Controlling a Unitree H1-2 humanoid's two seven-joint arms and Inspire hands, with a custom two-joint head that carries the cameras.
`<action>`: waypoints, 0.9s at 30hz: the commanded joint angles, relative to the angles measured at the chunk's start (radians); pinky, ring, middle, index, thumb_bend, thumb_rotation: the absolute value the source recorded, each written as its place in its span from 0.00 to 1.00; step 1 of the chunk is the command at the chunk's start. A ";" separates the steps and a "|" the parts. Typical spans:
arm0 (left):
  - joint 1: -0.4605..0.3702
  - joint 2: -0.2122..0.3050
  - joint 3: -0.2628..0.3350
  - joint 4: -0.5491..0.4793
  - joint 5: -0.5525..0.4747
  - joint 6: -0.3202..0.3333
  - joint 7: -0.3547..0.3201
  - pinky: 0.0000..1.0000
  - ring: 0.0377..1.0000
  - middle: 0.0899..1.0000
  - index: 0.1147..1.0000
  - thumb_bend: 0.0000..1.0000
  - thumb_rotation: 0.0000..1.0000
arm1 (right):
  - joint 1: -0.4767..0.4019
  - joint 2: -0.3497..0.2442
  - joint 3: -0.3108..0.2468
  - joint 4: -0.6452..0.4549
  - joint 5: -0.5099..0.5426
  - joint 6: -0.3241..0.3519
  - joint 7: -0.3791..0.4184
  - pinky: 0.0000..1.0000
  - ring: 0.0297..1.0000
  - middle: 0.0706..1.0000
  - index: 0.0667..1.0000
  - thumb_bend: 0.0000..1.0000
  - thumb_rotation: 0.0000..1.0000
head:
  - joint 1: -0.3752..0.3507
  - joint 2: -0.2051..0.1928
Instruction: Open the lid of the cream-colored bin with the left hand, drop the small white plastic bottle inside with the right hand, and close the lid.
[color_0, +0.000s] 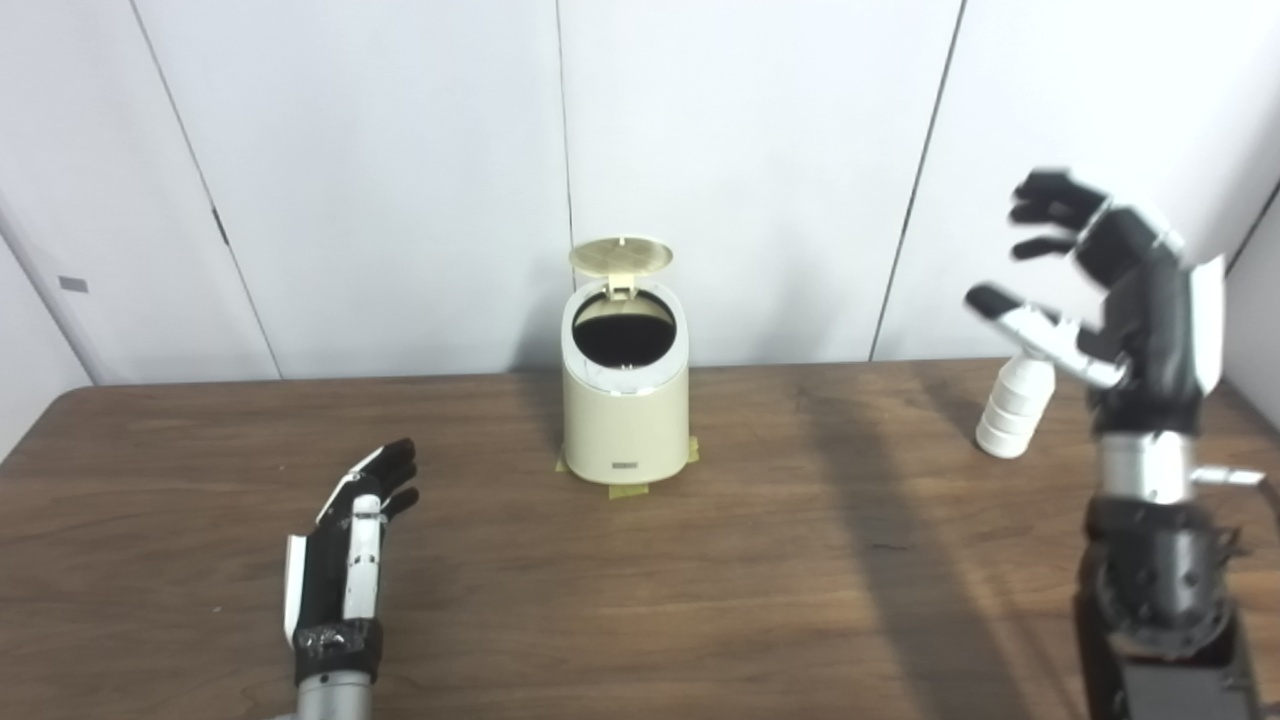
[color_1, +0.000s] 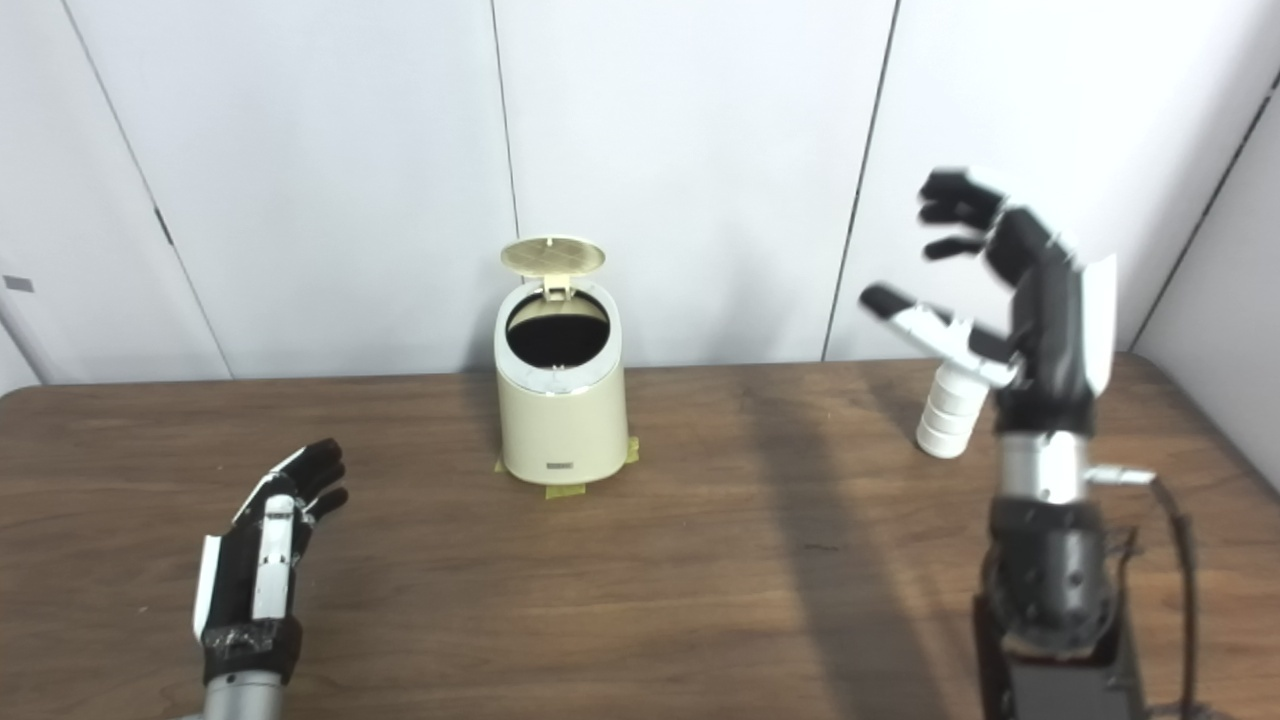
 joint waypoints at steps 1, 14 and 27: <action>-0.019 0.004 -0.003 0.006 -0.007 -0.046 -0.005 0.80 0.83 0.80 0.77 0.20 0.85 | -0.052 -0.034 -0.014 -0.019 -0.008 0.013 0.007 0.51 0.65 0.66 0.66 0.83 0.43 | -0.001 0.002; -0.021 0.012 -0.004 0.008 -0.013 -0.041 -0.014 0.80 0.83 0.81 0.77 0.19 0.86 | -0.149 -0.082 -0.024 0.026 -0.120 0.158 -0.022 0.45 0.64 0.70 0.69 0.89 0.35 | -0.002 -0.003; -0.028 0.037 -0.002 0.023 -0.011 -0.051 -0.025 0.81 0.84 0.81 0.77 0.19 0.86 | -0.148 -0.085 -0.045 0.230 -0.120 0.213 -0.059 0.50 0.66 0.73 0.74 0.83 0.23 | -0.006 -0.003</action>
